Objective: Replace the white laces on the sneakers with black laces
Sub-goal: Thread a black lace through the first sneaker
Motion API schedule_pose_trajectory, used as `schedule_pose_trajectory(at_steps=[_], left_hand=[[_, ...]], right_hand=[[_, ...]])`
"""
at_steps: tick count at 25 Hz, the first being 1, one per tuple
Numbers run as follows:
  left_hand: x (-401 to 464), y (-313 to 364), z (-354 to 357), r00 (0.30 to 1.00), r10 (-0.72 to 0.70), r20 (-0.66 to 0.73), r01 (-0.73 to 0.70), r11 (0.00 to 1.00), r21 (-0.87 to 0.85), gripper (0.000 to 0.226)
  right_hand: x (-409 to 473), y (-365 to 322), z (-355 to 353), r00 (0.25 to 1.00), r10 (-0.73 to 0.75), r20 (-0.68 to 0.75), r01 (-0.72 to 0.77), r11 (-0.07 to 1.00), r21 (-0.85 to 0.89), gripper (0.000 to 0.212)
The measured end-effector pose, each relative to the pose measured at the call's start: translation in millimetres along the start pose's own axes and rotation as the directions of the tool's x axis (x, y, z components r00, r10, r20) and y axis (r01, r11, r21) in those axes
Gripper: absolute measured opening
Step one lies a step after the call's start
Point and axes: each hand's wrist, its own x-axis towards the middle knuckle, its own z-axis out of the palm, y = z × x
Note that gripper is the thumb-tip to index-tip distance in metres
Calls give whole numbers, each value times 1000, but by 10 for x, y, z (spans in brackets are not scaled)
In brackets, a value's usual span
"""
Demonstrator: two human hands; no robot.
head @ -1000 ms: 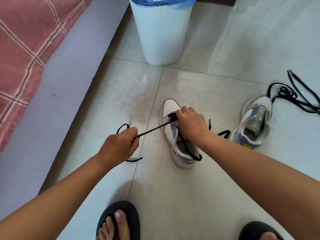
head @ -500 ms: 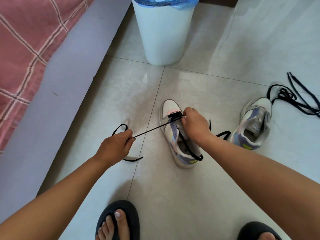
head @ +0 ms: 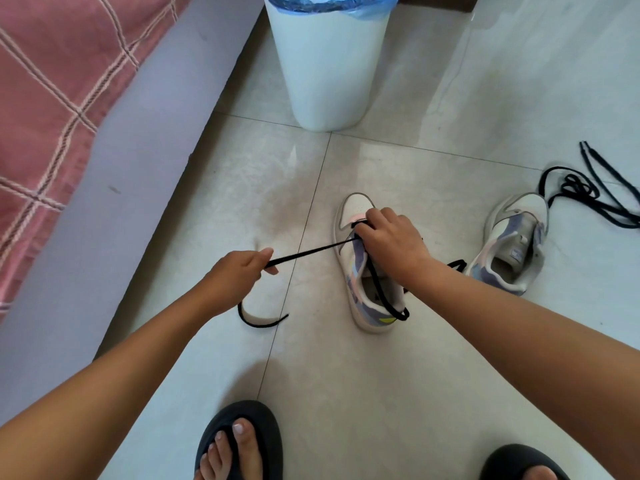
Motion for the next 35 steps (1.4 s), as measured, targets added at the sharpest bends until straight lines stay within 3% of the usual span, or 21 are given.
schedule_pose_trajectory(at_steps=[2, 5, 9, 10, 12, 14, 17, 21, 24, 27, 29, 30, 32, 35], left_hand=[[9, 41, -18, 1000, 0, -20, -1, 999, -39, 38], [19, 42, -38, 989, -137, 62, 147, 972, -186, 39], [26, -51, -72, 949, -219, 227, 255, 957, -141, 36], [17, -65, -104, 941, -210, 264, 257, 953, -158, 33], [-4, -93, -217, 926, -165, 340, 273, 914, -299, 30], [13, -170, -355, 926, -115, 358, 307, 781, -544, 33], [118, -378, -527, 973, -133, 191, 231, 443, -866, 42], [280, -590, -718, 983, -177, -41, -26, 86, -996, 37], [336, -707, -724, 971, -233, -61, -67, -18, -998, 34], [333, -845, -635, 930, -364, -41, -71, -69, -995, 33], [318, -847, -596, 921, -390, -30, -54, -50, -997, 30], [308, -790, -590, 934, -357, -20, -17, 14, -1000, 28], [273, -588, -572, 976, -216, 14, 67, 237, -969, 21], [200, -257, -487, 996, -69, 50, 78, 503, -861, 15]], right_hand=[[6, -5, -2, 999, -25, 26, 25, 1000, 7, 37], [29, -21, -14, 999, 36, 22, -38, 995, 93, 40], [69, -34, 42, 983, 178, -55, -164, 968, 190, 33], [76, -32, 44, 971, 234, -44, -216, 944, 249, 24], [91, -6, 15, 918, 380, 111, -392, 837, 382, 13], [88, 24, -16, 835, 495, 240, -541, 659, 523, 12], [106, 94, 6, 698, 638, 326, -656, 388, 647, 5], [204, 173, 105, 525, 698, 487, -740, 91, 667, 6], [246, 217, 195, 436, 683, 587, -718, -130, 684, 18], [256, 254, 252, 388, 674, 628, -727, -195, 659, 27], [252, 236, 224, 421, 697, 580, -759, -80, 646, 28], [243, 213, 183, 452, 714, 535, -782, 29, 622, 25], [231, 164, 68, 552, 712, 434, -777, 251, 577, 13], [244, 120, -59, 641, 660, 391, -729, 365, 580, 15]])
